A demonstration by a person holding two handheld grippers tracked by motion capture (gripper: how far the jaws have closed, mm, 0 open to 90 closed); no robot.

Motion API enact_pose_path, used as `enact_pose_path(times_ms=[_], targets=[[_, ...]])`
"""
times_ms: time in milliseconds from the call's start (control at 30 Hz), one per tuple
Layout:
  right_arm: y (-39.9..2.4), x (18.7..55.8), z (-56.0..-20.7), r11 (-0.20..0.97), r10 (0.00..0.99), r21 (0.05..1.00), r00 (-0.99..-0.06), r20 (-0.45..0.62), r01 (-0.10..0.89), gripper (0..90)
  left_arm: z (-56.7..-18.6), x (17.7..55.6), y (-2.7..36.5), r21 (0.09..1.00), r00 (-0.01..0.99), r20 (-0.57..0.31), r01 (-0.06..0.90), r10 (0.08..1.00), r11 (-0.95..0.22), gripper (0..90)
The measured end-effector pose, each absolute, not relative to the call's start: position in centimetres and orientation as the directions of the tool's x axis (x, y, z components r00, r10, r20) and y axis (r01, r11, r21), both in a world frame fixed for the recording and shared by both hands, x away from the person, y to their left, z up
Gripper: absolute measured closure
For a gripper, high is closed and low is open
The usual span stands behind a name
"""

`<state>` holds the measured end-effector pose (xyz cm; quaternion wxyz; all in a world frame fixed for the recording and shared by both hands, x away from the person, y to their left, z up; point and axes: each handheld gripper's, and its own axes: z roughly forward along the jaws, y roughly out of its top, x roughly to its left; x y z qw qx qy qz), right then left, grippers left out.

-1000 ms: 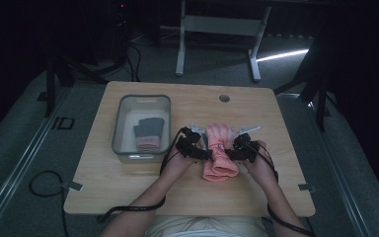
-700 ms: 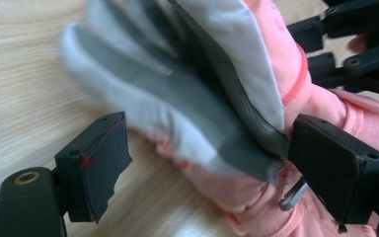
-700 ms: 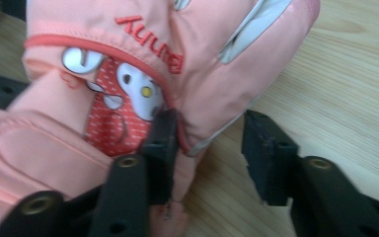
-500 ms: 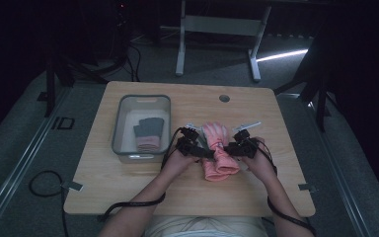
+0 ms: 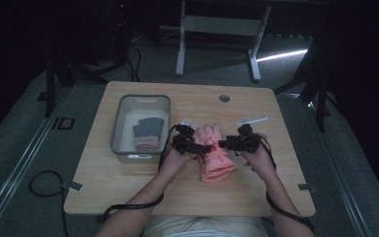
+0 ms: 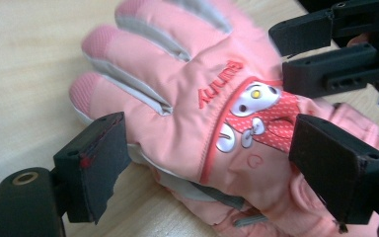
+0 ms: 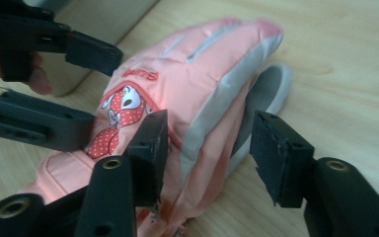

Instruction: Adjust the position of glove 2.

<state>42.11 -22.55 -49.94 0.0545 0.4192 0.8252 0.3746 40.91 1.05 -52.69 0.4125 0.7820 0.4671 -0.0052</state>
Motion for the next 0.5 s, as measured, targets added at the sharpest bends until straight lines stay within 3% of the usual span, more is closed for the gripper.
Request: enact_pose_path(times_ms=[167, 233, 367, 500], targets=[[-21.8, 42.7, -52.1, 0.410, 0.716, 0.599, -0.650, 0.256, 0.687, 47.3, -54.4, 41.4, 0.8, 0.591, 0.548, -0.429, 0.772, 0.718, -0.235, 27.7], [-21.8, 42.9, -52.6, 0.397, 0.701, 0.591, -0.648, 0.298, 0.702, 53.8, -54.7, 41.7, 1.1, 0.572, 0.547, -0.467, 0.786, 0.695, -0.234, 33.5], [-21.4, 42.4, -52.6, 0.403, 0.696, 0.612, -0.663, 0.277, 0.680, 65.2, -54.7, 41.7, 1.3, 0.583, 0.581, -0.471, 0.770, 0.664, -0.259, 55.2], [-21.3, 42.1, -52.4, 0.384, 0.706, 0.626, -0.653, 0.275, 0.679, 68.0, -53.9, 41.3, 1.3, 0.605, 0.599, -0.445, 0.749, 0.666, -0.270, 71.4]])
